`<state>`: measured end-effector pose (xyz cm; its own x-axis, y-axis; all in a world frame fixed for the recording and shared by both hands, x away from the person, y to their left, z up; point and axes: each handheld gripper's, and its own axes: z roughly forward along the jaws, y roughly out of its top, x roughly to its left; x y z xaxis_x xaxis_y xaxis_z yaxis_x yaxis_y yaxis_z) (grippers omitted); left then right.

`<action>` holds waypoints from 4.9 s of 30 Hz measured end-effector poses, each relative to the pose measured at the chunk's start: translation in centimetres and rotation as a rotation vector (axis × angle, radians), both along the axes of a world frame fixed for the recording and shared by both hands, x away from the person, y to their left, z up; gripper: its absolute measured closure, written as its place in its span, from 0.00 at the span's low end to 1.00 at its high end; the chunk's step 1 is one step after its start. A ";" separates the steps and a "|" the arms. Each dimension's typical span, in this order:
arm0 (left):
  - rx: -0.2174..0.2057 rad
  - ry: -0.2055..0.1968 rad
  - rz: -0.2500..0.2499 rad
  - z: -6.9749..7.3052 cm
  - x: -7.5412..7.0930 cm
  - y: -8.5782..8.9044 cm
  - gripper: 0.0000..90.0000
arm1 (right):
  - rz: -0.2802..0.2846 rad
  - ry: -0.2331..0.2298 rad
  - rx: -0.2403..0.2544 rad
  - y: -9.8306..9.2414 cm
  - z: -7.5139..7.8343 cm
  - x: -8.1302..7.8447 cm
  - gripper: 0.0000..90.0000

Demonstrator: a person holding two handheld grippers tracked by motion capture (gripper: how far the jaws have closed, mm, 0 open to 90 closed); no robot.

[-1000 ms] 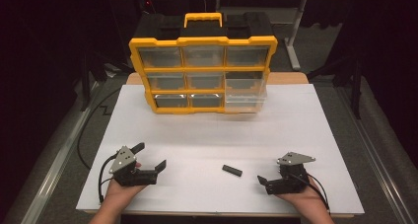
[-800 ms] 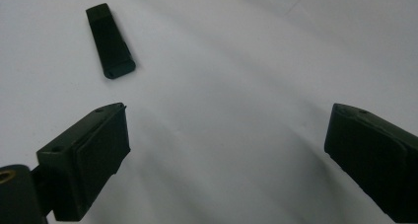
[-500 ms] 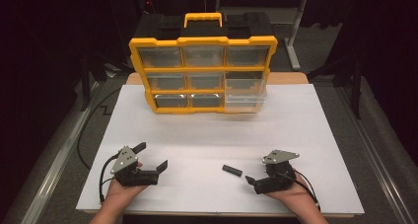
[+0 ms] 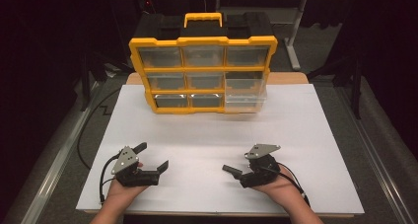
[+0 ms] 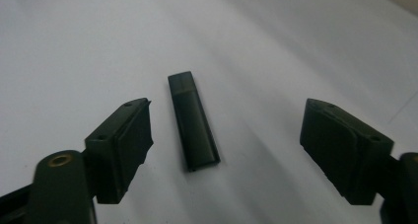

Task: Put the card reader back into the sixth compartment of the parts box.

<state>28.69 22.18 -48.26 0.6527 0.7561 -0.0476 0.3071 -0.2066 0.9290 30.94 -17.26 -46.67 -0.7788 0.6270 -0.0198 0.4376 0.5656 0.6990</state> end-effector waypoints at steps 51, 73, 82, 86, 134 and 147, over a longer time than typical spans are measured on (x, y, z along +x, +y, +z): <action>-0.012 0.000 0.009 0.0 0.0 0.0 0.00 | 0.163 0.118 -0.159 2.3 -0.3 1.6 0.82; -0.014 0.000 0.005 0.0 -0.1 0.2 0.00 | 0.164 0.070 -0.117 1.7 -0.6 1.1 0.83; -0.010 -0.001 -0.002 -0.1 -0.1 0.1 0.00 | 0.160 0.052 -0.086 1.2 0.1 0.8 0.83; -0.009 0.001 -0.003 -0.1 -0.1 0.1 0.00 | 0.153 0.042 -0.079 0.6 0.3 0.7 0.83; -0.012 -0.012 -0.029 -0.3 -0.1 -0.1 0.00 | 0.105 0.153 -0.255 -4.6 2.9 2.6 0.83; -0.006 -0.013 -0.038 -0.3 -0.2 -0.1 0.00 | 0.122 0.193 -0.266 -5.3 3.9 2.9 0.83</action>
